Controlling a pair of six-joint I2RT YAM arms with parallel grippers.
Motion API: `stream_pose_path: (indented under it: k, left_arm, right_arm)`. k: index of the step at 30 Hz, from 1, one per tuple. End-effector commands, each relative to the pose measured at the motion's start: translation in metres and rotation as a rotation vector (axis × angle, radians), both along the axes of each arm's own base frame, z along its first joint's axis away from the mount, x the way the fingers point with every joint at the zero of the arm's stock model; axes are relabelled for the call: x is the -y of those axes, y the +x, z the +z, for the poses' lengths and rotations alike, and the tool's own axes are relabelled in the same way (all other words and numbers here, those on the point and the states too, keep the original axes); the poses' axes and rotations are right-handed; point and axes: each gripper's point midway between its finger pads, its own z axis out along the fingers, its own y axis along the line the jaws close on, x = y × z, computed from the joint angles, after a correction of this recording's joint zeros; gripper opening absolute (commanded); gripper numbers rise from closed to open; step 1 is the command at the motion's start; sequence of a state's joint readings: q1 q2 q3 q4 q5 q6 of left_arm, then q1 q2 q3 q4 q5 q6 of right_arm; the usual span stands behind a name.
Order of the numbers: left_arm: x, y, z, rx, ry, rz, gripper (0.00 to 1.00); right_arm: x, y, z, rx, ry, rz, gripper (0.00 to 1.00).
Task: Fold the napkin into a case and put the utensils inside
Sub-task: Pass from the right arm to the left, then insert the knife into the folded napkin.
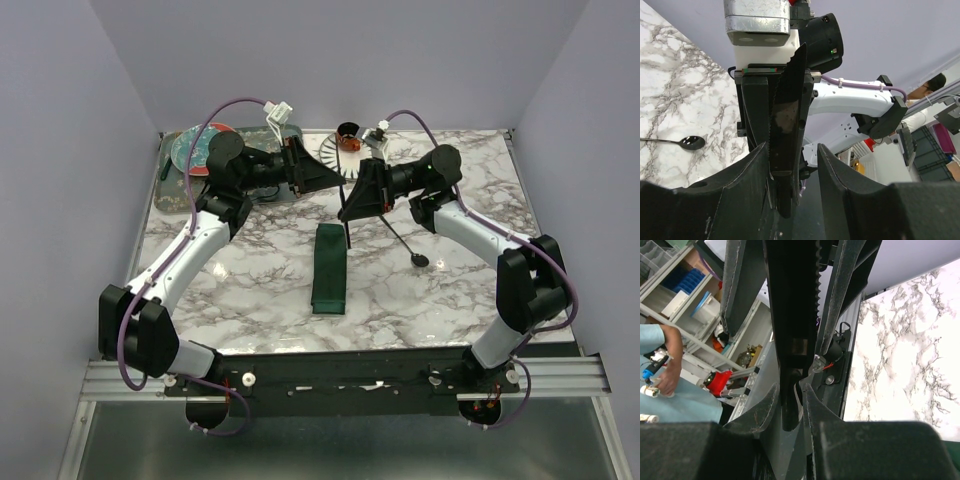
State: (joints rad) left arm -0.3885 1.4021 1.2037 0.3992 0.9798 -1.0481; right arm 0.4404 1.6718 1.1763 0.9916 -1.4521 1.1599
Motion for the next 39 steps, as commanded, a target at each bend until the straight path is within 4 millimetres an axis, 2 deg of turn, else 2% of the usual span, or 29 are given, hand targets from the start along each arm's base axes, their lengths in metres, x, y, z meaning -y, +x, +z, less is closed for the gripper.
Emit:
stream_pose_path:
  k: [1,5,6,8,9,10,12,13,14,15,16,17,18,19,20,21,22,23,24,27,33,39]
  left_arm:
    - [0.003,-0.005,0.013,0.034,-0.016,-0.028,0.5]
    - [0.004,-0.004,0.011,0.027,-0.015,-0.029,0.39]
    - [0.004,-0.004,0.011,0.025,-0.014,-0.029,0.3]
    - [0.004,-0.002,0.01,0.018,-0.011,-0.021,0.18]
    - [0.004,-0.001,0.009,0.015,-0.008,-0.017,0.06]
    - [0.003,0.0,0.008,0.014,-0.006,-0.014,0.0]
    - [0.002,0.004,0.009,0.014,0.003,0.006,0.0]
    - [0.0,0.008,0.004,0.005,0.026,0.023,0.0]
    - [-0.004,0.015,0.0,0.001,0.042,0.048,0.0]
    - [-0.007,0.026,0.001,0.005,0.056,0.109,0.0]
    - [-0.011,0.033,-0.019,-0.067,0.133,0.15,0.0]
    - [-0.015,0.04,-0.025,0.008,0.185,0.187,0.0]
    - [-0.02,0.056,-0.03,0.022,0.238,0.265,0.0]
    - [-0.025,0.059,-0.05,-0.027,0.314,0.297,0.0]
    - [-0.028,0.065,-0.06,-0.008,0.359,0.319,0.0]
    - [-0.033,0.078,-0.074,-0.027,0.414,0.385,0.0]
    - [-0.036,0.079,-0.09,-0.065,0.468,0.399,0.0]
    - [-0.037,0.081,-0.101,-0.071,0.51,0.409,0.0]
    - [-0.04,0.09,-0.115,-0.07,0.572,0.436,0.0]
    - [-0.038,0.094,-0.149,-0.1,0.697,0.463,0.0]
    - [-0.031,0.099,-0.208,-0.148,0.909,0.506,0.0]
    - [-0.029,0.112,-0.243,-0.181,0.978,0.564,0.0]
  right_arm:
    - [-0.003,-0.002,0.013,0.043,0.037,-0.026,0.01]
    - [-0.003,-0.001,0.013,0.039,0.038,-0.032,0.01]
    - [-0.004,-0.001,0.013,0.039,0.038,-0.033,0.01]
    - [-0.003,-0.001,0.012,0.04,0.038,-0.035,0.01]
    - [-0.003,0.0,0.011,0.038,0.036,-0.035,0.01]
    - [-0.004,-0.001,0.011,0.043,0.036,-0.033,0.08]
    - [-0.003,0.001,0.008,0.012,0.014,-0.038,0.25]
    - [-0.002,0.003,0.006,0.039,0.017,-0.044,0.46]
    - [-0.001,0.003,0.003,-0.005,-0.011,-0.054,0.57]
    - [0.003,0.009,0.003,-0.015,-0.021,-0.083,0.72]
    - [0.005,0.016,-0.002,0.056,-0.013,-0.115,0.84]
    - [0.01,0.018,-0.017,-0.056,-0.094,-0.143,0.86]
    - [0.016,0.032,-0.012,-0.008,-0.108,-0.233,0.87]
    - [0.019,0.043,-0.02,0.134,-0.118,-0.284,0.92]
    - [0.027,0.042,-0.039,0.061,-0.221,-0.329,0.95]
    - [0.034,0.056,-0.048,0.099,-0.28,-0.418,0.96]
    - [0.041,0.065,-0.054,0.169,-0.319,-0.457,0.96]
    - [0.048,0.066,-0.067,0.146,-0.39,-0.497,0.99]
    - [0.059,0.077,-0.077,0.154,-0.449,-0.56,1.0]
    - [0.076,0.078,-0.097,0.185,-0.532,-0.595,1.0]
    - [0.087,0.064,-0.128,0.157,-0.604,-0.6,1.0]
    - [0.09,0.06,-0.136,0.147,-0.621,-0.599,1.0]
